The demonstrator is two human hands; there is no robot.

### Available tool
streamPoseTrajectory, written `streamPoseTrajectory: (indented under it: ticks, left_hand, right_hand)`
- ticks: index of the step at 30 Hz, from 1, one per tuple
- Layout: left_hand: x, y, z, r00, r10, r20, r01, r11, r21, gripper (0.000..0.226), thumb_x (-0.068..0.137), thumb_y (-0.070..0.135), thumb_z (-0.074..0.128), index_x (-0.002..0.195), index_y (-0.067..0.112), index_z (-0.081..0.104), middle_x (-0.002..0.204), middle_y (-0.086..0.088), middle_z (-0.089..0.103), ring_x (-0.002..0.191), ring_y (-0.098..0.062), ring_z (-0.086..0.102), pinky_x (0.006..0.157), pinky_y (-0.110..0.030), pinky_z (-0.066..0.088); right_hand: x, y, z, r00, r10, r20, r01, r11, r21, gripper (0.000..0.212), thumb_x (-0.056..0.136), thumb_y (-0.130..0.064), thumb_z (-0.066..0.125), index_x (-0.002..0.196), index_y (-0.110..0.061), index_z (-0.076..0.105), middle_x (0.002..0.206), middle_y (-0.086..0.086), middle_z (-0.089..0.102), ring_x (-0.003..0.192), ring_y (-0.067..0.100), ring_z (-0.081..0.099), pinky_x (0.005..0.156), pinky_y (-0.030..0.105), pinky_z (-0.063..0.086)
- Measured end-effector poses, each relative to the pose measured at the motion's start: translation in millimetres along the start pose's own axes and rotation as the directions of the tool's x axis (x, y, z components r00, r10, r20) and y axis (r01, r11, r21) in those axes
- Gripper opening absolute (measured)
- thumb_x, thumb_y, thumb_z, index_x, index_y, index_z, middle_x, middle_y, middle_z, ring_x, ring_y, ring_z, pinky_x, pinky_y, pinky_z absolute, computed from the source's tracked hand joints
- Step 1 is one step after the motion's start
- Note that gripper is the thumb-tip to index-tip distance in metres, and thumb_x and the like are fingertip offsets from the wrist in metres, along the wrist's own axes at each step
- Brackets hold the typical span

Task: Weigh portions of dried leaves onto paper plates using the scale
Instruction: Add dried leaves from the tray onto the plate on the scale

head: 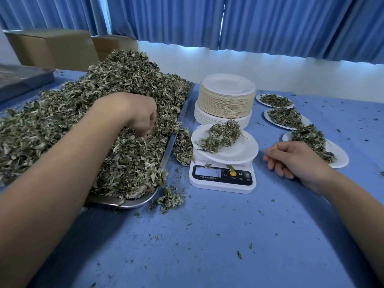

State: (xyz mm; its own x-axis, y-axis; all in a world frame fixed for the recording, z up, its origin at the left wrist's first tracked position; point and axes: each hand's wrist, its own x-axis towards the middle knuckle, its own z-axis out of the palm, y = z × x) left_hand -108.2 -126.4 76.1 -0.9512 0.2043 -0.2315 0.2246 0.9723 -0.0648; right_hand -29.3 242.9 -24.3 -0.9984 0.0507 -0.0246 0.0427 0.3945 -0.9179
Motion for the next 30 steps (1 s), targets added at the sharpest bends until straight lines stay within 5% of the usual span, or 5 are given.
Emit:
streamPoseTrajectory:
  ticks: [5,13,18,24,30]
  left_hand:
    - [3,1,-5,0.983,-0.026,-0.181,-0.007,0.983,-0.183,0.019,0.083,-0.002,0.075,0.086,0.016,0.074,0.083,0.001,0.073,0.079,-0.014,0.064,0.071,-0.033,0.048]
    - [0,13,-9,0.905,0.021,-0.424,-0.186,0.918,-0.351,0.021,0.073,0.01,0.088,0.081,0.024,0.076,0.078,0.007,0.07,0.07,-0.007,0.062,0.056,-0.019,0.039]
    - [2,16,-2,0.924,-0.016,-0.383,-0.113,0.943,-0.312,0.019,0.075,0.014,0.088,0.084,0.026,0.077,0.077,0.01,0.066,0.077,-0.014,0.063,0.072,-0.028,0.044]
    - [4,13,2,0.911,-0.062,-0.408,-0.066,0.954,-0.292,0.025,0.081,0.0,0.078,0.077,0.024,0.076,0.086,-0.002,0.072,0.078,-0.022,0.067,0.074,-0.036,0.056]
    - [0,14,-4,0.759,-0.151,-0.634,-0.098,0.935,-0.341,0.029,0.08,-0.005,0.072,0.081,0.024,0.075,0.088,-0.005,0.069,0.083,-0.024,0.065,0.078,-0.041,0.059]
  right_hand:
    - [0,0,0,1.0,-0.003,-0.002,0.003,1.0,-0.007,0.03,0.102,-0.018,0.062,0.086,0.007,0.067,0.067,0.015,0.064,0.042,0.012,0.047,0.036,0.019,0.033]
    - [-2,-1,0,1.0,-0.005,-0.003,0.005,1.0,-0.004,0.029,0.101,-0.018,0.062,0.084,0.004,0.068,0.067,0.013,0.064,0.042,0.011,0.046,0.036,0.019,0.031]
    - [-2,1,1,0.999,-0.032,-0.037,0.032,0.999,0.009,0.028,0.102,-0.017,0.061,0.083,0.004,0.067,0.066,0.014,0.063,0.042,0.013,0.046,0.035,0.02,0.031]
    - [-1,3,3,0.986,-0.117,-0.122,0.116,0.993,-0.016,0.029,0.101,-0.019,0.062,0.08,0.0,0.068,0.064,0.013,0.064,0.043,0.019,0.046,0.037,0.022,0.033]
    - [-2,2,5,0.983,-0.138,-0.118,0.136,0.99,-0.026,0.029,0.101,-0.018,0.062,0.08,0.0,0.069,0.065,0.015,0.065,0.043,0.02,0.047,0.039,0.018,0.037]
